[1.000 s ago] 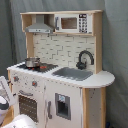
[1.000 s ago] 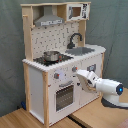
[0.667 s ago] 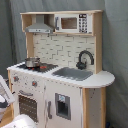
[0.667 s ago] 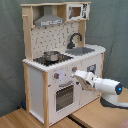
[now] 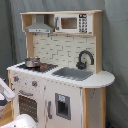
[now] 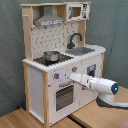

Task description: Play with the kitchen

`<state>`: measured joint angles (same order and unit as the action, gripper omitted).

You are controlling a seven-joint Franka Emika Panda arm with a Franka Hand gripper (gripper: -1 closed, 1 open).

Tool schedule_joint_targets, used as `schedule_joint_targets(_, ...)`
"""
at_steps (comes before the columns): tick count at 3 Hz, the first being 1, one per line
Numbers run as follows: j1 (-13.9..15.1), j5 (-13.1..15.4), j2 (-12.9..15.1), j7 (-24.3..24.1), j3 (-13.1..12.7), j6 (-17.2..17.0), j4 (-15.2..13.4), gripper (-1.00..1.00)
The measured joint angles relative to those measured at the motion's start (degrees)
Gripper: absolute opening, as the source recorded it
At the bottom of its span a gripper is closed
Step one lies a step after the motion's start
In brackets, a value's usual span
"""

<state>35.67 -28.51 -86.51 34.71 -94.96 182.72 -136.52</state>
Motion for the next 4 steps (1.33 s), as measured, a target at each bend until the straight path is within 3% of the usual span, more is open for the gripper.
schedule_joint_targets(4, 10.57, 0.0, 0.01, 24.83, 0.02, 1.19, 8.07, 1.0)
